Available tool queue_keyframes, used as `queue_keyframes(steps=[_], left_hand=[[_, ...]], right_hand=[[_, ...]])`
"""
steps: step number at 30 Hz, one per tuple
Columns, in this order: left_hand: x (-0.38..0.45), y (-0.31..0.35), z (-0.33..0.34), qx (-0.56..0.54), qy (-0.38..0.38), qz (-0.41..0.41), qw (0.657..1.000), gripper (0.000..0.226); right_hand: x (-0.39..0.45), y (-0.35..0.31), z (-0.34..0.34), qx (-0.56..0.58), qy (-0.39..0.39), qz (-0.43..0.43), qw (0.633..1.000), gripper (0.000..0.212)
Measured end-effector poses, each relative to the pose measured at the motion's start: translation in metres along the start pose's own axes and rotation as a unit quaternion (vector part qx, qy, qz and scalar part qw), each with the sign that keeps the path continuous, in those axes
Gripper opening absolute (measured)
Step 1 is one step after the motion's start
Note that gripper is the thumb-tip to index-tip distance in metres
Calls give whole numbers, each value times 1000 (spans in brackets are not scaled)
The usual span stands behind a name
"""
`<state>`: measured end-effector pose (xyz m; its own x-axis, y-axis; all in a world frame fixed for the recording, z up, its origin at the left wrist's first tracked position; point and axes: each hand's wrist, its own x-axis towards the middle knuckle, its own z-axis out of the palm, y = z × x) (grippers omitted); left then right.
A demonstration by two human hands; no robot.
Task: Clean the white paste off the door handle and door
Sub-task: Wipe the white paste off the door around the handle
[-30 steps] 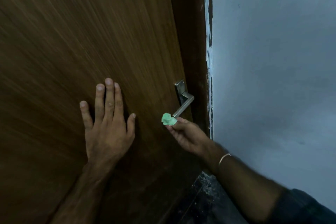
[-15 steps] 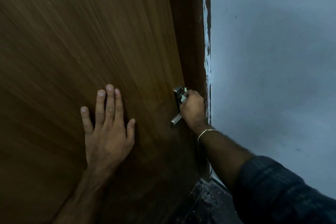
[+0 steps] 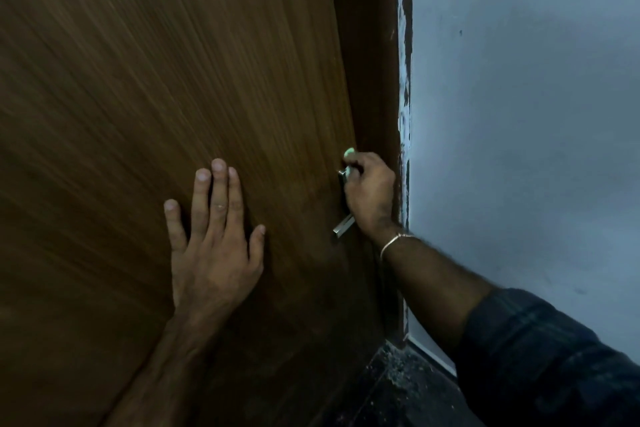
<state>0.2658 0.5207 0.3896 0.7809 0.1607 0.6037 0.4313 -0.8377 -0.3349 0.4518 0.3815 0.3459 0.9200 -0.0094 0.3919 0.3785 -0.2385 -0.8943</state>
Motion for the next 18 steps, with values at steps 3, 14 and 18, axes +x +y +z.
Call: queue_keyframes(steps=[3, 14, 18], left_hand=[[1, 2, 2, -6, 4, -1, 1000, 86], [3, 5, -3, -46, -18, -18, 999, 93], [1, 13, -16, -93, -14, -41, 995, 88]], right_hand=[[-9, 6, 0, -93, -67, -120, 986, 25], [-15, -29, -10, 96, -184, 47, 977, 14], [-20, -61, -14, 363, -301, 184, 863, 20]])
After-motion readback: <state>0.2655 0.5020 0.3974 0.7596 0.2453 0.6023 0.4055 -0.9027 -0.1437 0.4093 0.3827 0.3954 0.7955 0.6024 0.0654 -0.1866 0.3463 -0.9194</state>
